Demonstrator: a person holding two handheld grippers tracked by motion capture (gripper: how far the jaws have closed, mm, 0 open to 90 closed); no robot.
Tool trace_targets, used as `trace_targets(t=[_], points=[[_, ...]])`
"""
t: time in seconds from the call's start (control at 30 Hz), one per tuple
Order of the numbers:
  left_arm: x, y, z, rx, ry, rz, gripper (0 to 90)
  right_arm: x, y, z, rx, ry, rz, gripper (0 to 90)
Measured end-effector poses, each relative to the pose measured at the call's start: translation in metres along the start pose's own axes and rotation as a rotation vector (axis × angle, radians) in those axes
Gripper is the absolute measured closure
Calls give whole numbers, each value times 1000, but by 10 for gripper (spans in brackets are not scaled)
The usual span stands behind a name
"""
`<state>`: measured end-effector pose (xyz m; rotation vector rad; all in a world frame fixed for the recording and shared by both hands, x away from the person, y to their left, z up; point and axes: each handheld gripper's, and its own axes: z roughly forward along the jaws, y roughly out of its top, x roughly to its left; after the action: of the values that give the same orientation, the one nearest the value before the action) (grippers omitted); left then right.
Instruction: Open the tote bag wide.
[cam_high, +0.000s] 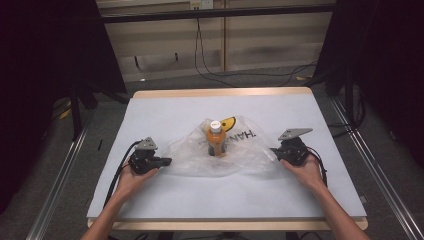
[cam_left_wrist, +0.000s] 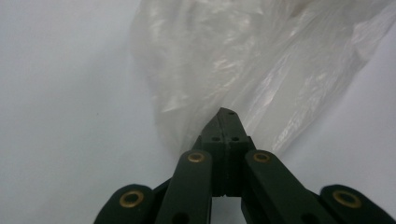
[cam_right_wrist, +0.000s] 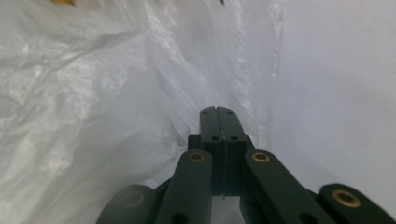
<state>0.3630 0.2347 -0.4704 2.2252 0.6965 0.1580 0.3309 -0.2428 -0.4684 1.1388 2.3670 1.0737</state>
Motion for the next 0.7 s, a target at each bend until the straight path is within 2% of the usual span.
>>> trace_targets(t=[0.03, 0.07, 0.17, 0.27, 0.33, 0.4, 0.43, 0.47, 0.57, 0.7], points=[[-2, 3, -4, -21, -1, 12, 900, 0, 0, 0, 0, 0, 0, 900], [-5, 7, -8, -38, -17, 13, 900, 2, 5, -3, -24, 6, -5, 900], [-16, 18, -16, -87, -20, 37, 900, 7, 18, -13, -96, 39, 2, 900], [-27, 30, -22, -111, -35, 88, 900, 15, 30, -20, -137, 57, -15, 900], [-34, 42, -18, -120, -54, 109, 900, 19, 39, -19, -144, 65, -29, 900], [-38, 57, -7, -99, -69, 145, 900, 22, 48, -12, -130, 83, -45, 900], [-40, 65, 1, -98, -81, 150, 900, 23, 53, -7, -121, 91, -54, 900], [-41, 72, 8, -74, -94, 151, 900, 26, 58, -1, -114, 106, -59, 900], [-42, 88, 33, 3, -108, 195, 900, 31, 71, 16, -74, 141, -76, 900], [-34, 96, 58, 97, -107, 185, 900, 33, 77, 45, -7, 168, -75, 900]])
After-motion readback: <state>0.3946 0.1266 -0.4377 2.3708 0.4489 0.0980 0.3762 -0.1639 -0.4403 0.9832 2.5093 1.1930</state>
